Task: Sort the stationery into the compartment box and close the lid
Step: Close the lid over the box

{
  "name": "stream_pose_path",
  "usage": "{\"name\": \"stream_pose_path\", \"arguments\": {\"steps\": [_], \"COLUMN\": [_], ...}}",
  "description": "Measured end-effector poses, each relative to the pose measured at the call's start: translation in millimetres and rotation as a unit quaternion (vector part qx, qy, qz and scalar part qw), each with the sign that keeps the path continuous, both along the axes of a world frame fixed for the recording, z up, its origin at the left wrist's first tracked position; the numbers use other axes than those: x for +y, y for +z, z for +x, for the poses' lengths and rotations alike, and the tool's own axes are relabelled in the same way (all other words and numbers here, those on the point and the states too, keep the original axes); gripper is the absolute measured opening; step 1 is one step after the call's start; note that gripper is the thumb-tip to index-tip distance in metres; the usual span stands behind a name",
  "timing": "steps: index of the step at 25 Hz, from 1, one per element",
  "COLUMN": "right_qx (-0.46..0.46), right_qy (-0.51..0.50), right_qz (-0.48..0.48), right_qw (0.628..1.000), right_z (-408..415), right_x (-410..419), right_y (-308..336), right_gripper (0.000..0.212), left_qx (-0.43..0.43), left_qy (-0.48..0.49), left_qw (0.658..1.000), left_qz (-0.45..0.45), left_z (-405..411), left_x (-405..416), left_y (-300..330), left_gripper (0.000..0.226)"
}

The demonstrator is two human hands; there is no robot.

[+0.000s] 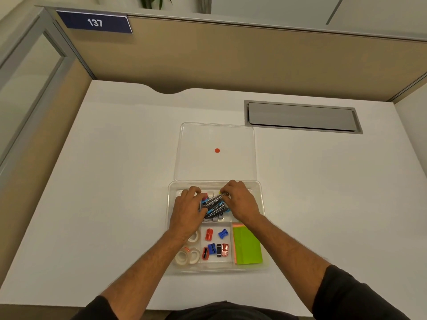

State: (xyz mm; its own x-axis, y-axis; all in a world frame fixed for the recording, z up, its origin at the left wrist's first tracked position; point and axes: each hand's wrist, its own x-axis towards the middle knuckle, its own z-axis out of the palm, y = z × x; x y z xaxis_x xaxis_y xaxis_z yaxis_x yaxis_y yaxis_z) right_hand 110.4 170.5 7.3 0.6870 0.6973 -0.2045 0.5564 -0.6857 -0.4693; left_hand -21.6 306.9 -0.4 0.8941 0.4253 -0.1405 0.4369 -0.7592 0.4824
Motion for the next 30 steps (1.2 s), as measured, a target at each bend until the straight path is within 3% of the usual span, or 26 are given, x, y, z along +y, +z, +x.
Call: {"name": "stream_pose_path", "arguments": {"steps": [6, 9, 13, 15, 18, 22, 30], "right_qx": [-0.021, -0.002, -0.016, 0.003, 0.091, 0.164, 0.225], "right_qy": [-0.021, -0.090, -0.194, -0.250, -0.314, -0.348, -0.422], "right_qz": [0.019, 0.105, 0.156, 0.154, 0.104, 0.044, 0.096], "right_qw": [0.999, 0.990, 0.968, 0.956, 0.939, 0.922, 0.873], "right_z": [-2.9, 9.4, 49.0, 69.0, 92.8, 106.0, 113.8], "right_x": [-4.8, -11.0, -15.6, -19.4, -25.6, -23.7, -7.8], "right_y": [-2.3, 7.0, 23.0, 22.8, 9.5, -6.6, -13.8], "right_gripper": [0.018, 0.015, 0.014, 0.017, 0.035, 0.050, 0.045], "left_qx": [-0.031, -0.095, -0.148, -0.128, -0.051, 0.036, 0.038], "left_qy": [0.008, 0.066, 0.121, 0.138, 0.191, 0.214, 0.264], "left_qw": [0.999, 0.988, 0.979, 0.980, 0.972, 0.962, 0.950], "left_qz": [-0.041, -0.101, -0.078, -0.067, -0.127, -0.165, -0.163], "left_z": [1.2, 8.1, 25.5, 35.1, 46.2, 58.9, 74.2], "left_x": [5.0, 20.4, 62.6, 85.0, 108.1, 117.4, 118.6], "left_y": [7.6, 20.2, 29.1, 22.3, 5.1, -12.0, -25.4], "left_gripper": [0.032, 0.025, 0.021, 0.024, 0.034, 0.051, 0.050]}}
